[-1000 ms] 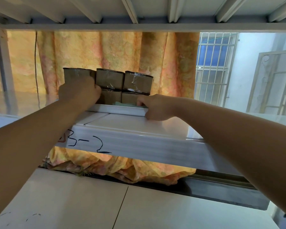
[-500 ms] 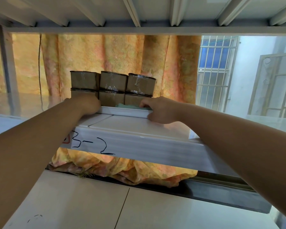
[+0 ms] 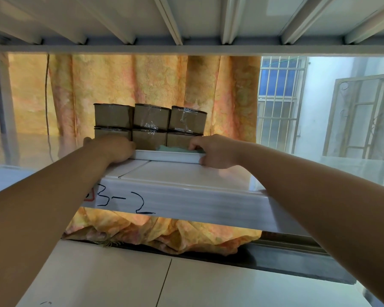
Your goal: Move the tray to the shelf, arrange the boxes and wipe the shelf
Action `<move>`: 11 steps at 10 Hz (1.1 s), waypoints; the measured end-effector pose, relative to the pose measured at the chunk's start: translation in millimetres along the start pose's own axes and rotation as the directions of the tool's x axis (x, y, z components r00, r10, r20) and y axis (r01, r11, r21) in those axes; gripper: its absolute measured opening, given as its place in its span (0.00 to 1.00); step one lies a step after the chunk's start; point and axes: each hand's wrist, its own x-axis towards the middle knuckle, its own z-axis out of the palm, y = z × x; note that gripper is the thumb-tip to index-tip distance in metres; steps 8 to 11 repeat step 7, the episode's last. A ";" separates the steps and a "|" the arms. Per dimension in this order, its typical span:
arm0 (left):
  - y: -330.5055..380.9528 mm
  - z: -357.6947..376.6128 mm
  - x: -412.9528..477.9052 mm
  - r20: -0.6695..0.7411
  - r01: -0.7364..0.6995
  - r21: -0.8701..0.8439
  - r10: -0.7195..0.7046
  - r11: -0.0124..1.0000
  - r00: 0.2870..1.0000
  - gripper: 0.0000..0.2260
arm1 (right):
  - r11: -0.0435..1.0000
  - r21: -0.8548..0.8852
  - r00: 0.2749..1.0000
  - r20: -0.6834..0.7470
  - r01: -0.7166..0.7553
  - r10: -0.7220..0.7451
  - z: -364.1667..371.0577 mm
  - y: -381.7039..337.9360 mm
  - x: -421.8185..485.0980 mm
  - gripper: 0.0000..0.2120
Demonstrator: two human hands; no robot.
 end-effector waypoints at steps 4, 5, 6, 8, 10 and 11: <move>1.4 1.0 -6.3 -0.232 -0.004 -0.040 -0.005 0.999 0.973 0.13 | 0.991 0.051 0.992 0.004 -0.125 0.125 -11.0 -8.8 -3.5 0.13; 4.6 -2.9 -10.0 -0.285 -0.075 -0.085 0.048 0.994 0.957 0.12 | 0.988 0.038 0.988 -0.005 -0.153 0.153 -12.7 -15.9 -7.3 0.12; 13.5 -7.6 -13.9 -0.399 -0.271 -0.196 0.176 0.943 0.900 0.13 | 0.988 -0.013 0.984 -0.090 -0.153 0.152 -11.3 -22.7 -13.6 0.12; 27.9 -12.5 -19.1 -0.442 -0.486 -0.254 0.347 0.836 0.828 0.11 | 0.985 0.043 0.946 -0.274 -0.167 0.172 -14.8 -20.4 -16.8 0.11; 27.9 -12.5 -19.1 -0.442 -0.486 -0.254 0.347 0.836 0.828 0.11 | 0.985 0.043 0.946 -0.274 -0.167 0.172 -14.8 -20.4 -16.8 0.11; 27.9 -12.5 -19.1 -0.442 -0.486 -0.254 0.347 0.836 0.828 0.11 | 0.985 0.043 0.946 -0.274 -0.167 0.172 -14.8 -20.4 -16.8 0.11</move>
